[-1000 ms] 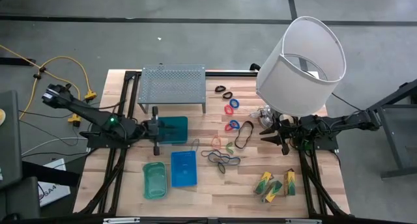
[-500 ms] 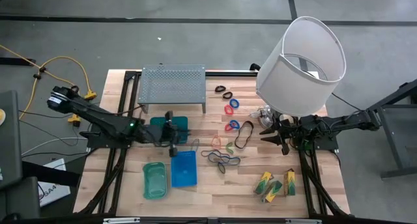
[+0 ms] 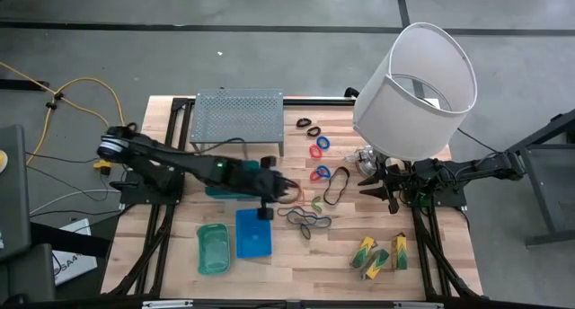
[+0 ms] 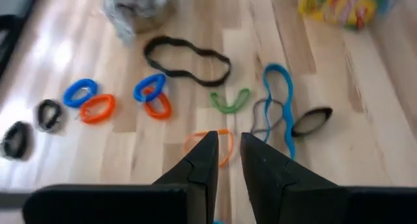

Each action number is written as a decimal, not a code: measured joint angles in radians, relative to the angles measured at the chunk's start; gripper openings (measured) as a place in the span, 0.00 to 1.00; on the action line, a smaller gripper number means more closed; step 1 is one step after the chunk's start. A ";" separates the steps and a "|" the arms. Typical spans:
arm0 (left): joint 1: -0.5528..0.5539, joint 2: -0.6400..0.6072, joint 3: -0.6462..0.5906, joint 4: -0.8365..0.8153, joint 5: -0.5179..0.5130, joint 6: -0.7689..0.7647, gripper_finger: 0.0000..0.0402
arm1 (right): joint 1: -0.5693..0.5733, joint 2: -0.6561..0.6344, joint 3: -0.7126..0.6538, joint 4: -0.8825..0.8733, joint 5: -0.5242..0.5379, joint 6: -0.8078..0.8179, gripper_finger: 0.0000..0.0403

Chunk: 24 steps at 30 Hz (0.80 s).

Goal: Pick & Place Office Desk Supplies
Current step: Put the blue rubber band into the bottom blue bin

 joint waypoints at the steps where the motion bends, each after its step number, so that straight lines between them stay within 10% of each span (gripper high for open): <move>1: 0.000 0.027 0.028 -0.025 0.012 0.014 0.15 | 0.000 0.000 0.000 0.000 0.000 0.000 0.25; 24: 0.015 0.201 0.092 -0.051 0.123 -0.075 0.15 | 0.000 0.000 0.000 0.003 0.000 0.000 0.25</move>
